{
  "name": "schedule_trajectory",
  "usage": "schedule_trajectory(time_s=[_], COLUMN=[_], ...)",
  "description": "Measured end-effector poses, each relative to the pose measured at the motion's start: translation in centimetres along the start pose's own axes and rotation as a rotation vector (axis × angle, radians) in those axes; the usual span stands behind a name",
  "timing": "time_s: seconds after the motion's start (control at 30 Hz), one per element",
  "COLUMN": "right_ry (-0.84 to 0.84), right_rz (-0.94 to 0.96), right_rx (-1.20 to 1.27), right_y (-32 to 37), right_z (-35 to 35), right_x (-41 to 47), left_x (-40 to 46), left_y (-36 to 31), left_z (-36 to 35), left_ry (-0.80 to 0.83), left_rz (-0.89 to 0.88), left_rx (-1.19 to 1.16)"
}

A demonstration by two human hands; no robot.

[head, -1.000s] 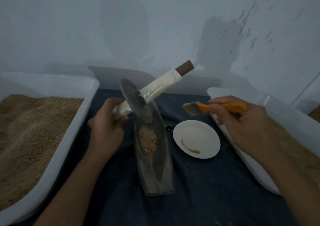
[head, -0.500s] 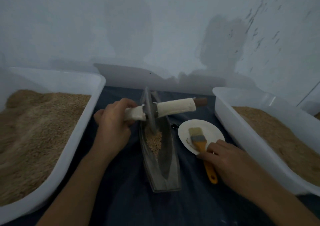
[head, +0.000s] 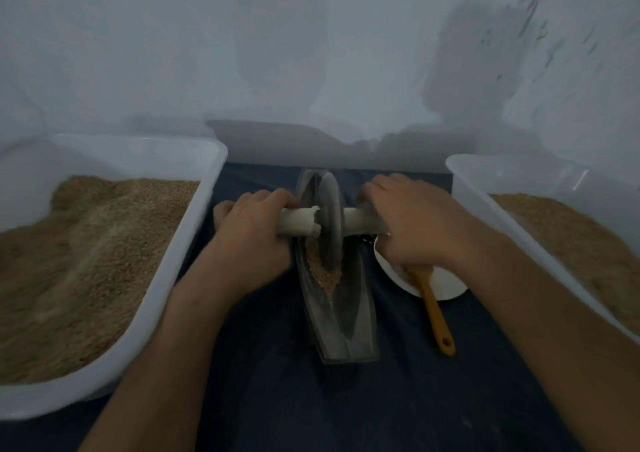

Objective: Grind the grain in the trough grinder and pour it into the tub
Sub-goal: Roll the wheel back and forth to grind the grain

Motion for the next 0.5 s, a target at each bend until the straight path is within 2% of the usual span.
schedule_trajectory(time_s=[0.07, 0.17, 0.3, 0.5], right_ry=[0.145, 0.179, 0.067, -0.145], right_rz=[-0.035, -0.078, -0.075, 0.021], right_rx=[-0.063, -0.01, 0.022, -0.082], right_y=[-0.2, -0.6, -0.8, 0.1], right_z=[-0.9, -2.1, -3.0, -3.2], right_x=[2.4, 4.9, 5.3, 1.8], left_x=[-0.1, -0.3, 0.7, -0.4], left_y=[0.1, 0.0, -0.7, -2.0], left_z=[-0.3, -0.9, -1.1, -0.4], left_ry=[0.034, 0.035, -0.019, 0.081], left_rz=[-0.002, 0.021, 0.095, 0.125], left_rx=[0.084, 0.254, 0.416, 0.522])
Point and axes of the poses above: each hand's wrist, its own x-axis towards the middle knuckle, its own z-axis out of the back of the hand, y = z × x, the point moved 3 cm from there along x, towards the middle knuckle, and after that the axes turned 10 degrees about x, right-handed, at the moved point
